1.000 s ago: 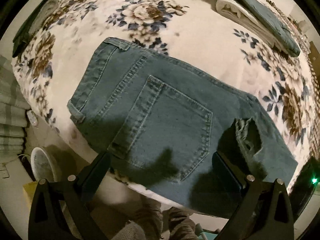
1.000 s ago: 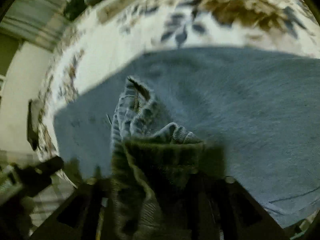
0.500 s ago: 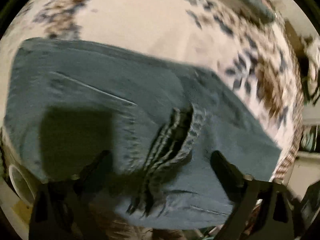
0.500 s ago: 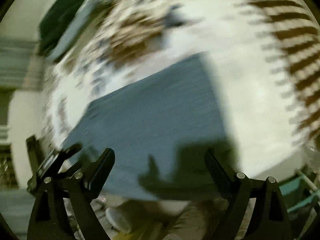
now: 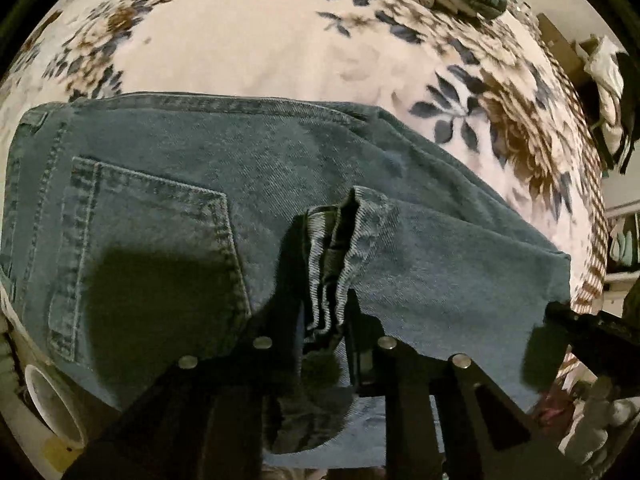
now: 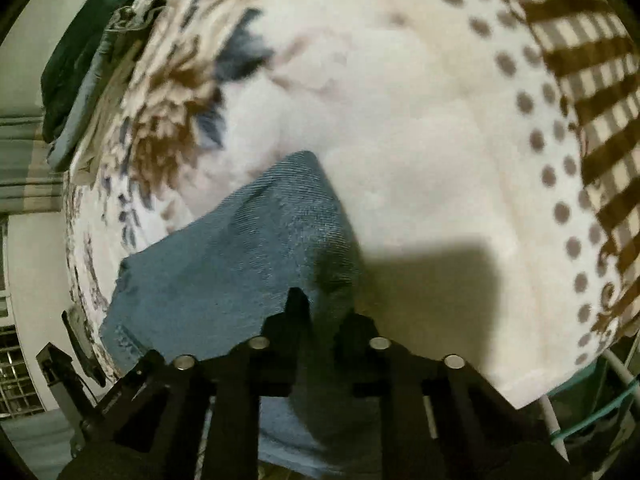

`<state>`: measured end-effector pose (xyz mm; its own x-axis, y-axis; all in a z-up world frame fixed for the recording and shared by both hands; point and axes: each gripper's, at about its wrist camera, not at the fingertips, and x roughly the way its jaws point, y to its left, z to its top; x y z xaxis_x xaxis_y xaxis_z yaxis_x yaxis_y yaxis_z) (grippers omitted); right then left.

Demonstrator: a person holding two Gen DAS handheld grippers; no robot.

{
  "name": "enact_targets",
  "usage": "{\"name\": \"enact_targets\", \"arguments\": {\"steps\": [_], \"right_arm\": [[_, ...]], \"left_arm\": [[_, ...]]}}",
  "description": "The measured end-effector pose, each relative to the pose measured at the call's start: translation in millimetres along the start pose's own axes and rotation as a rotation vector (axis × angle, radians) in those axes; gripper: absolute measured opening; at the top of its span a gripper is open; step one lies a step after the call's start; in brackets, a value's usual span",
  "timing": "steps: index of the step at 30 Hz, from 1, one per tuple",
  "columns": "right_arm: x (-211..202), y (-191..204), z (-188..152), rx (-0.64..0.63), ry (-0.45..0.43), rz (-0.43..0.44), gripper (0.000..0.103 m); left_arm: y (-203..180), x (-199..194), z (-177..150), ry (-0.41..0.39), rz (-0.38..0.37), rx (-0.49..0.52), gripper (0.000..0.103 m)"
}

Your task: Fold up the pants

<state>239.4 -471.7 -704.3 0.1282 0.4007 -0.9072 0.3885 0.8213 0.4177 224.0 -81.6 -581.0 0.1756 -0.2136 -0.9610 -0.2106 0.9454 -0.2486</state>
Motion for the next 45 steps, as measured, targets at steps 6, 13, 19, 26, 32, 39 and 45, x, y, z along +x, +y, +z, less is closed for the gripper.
{"name": "enact_targets", "arguments": {"steps": [6,13,19,26,32,39,45], "right_arm": [[-23,20,17,-0.075,-0.008,-0.007,0.008],[-14,14,21,-0.117,0.022,-0.073,0.011],[-26,5,2,-0.136,0.042,-0.138,0.066],[-33,59,-60,-0.305,-0.004,-0.237,0.077],[16,93,-95,-0.372,0.092,-0.206,0.036],[28,87,-134,-0.433,0.200,-0.231,0.034],[21,85,-133,-0.399,0.246,-0.218,0.034]], "left_arm": [[2,-6,-7,-0.021,-0.027,-0.071,0.015],[11,14,-8,0.026,-0.054,-0.105,0.016],[28,-3,-12,0.017,-0.091,-0.154,0.029],[41,-28,-27,-0.020,-0.057,-0.185,0.063],[9,1,-30,0.054,0.047,-0.059,0.063],[28,13,-57,0.119,0.064,-0.061,0.064],[36,5,-55,0.136,0.048,-0.094,0.064]]}}
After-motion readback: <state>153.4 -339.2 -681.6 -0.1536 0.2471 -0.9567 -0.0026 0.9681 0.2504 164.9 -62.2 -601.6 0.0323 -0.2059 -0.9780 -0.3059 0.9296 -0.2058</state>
